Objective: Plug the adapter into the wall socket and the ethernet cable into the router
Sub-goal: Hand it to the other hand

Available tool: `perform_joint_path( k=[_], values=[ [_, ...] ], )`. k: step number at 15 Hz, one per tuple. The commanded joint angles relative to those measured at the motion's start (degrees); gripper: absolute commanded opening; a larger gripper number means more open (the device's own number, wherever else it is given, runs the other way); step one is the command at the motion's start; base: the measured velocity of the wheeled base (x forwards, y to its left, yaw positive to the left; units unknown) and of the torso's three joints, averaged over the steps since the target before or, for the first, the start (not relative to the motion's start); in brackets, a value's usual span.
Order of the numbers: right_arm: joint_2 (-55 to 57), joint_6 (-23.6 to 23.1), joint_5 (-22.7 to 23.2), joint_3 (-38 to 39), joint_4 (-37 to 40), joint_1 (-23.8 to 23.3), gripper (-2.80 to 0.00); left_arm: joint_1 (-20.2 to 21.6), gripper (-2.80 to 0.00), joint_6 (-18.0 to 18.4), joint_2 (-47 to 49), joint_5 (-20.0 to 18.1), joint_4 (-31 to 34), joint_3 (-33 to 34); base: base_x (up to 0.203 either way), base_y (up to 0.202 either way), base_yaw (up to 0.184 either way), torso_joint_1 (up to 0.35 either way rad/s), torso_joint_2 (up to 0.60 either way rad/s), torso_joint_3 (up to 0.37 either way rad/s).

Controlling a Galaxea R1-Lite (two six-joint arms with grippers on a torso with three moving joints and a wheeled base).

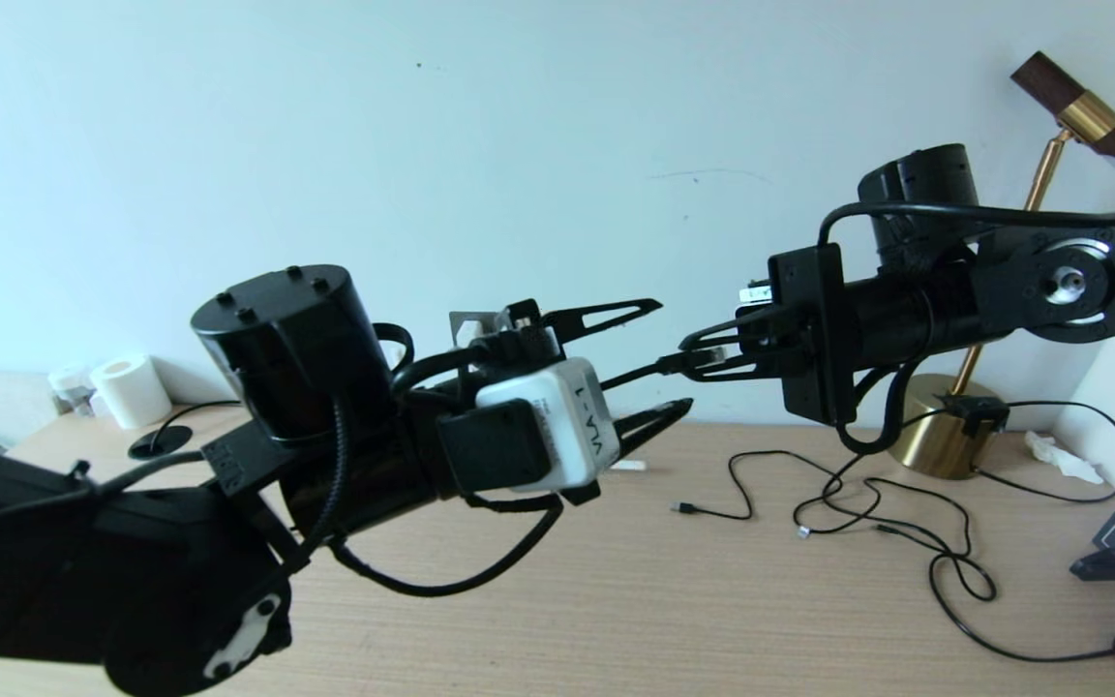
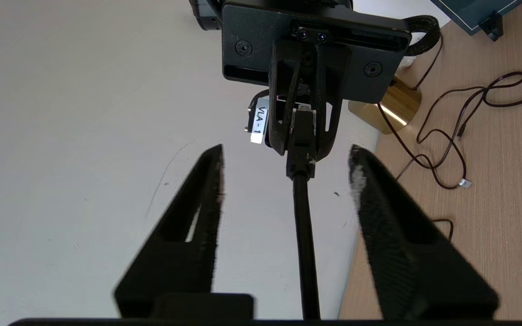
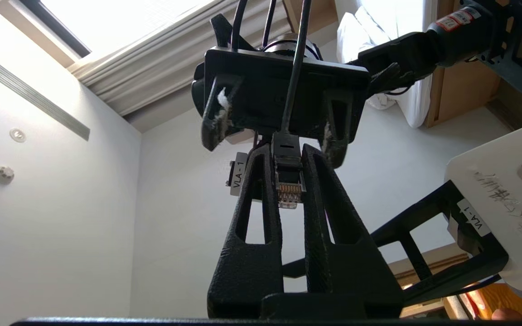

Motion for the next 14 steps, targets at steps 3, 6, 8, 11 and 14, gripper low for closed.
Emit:
perform_joint_path(
  k=[3,6,8,11,14],
  values=[
    [-0.03,0.49,0.43,0.03,0.09,0.13,-2.8,-0.08,-2.8,0.31,-0.35,-0.15,-0.34,0.9,0.0,0.0,0.0,0.0,0.0,0.0],
    [-0.03,0.5,0.43,0.03,0.0,0.48,-2.8,-0.08,-2.8,0.31,-0.44,-0.15,-0.34,1.07,0.0,0.0,0.0,0.0,0.0,0.0],
    [-0.03,0.43,0.43,0.03,0.0,0.48,-2.8,-0.06,-2.8,0.31,-0.44,-0.15,-0.34,1.07,0.0,0.0,0.0,0.0,0.0,0.0],
    [-0.03,0.37,0.43,0.03,0.0,0.48,-2.8,-0.08,-2.8,0.31,-0.53,-0.15,-0.34,1.07,0.0,0.0,0.0,0.0,0.0,0.0],
    [-0.03,0.08,0.43,0.03,0.09,0.48,0.0,-0.08,-2.8,0.31,-0.79,-0.15,-0.34,1.16,0.0,0.0,0.0,0.0,0.0,0.0]
  ],
)
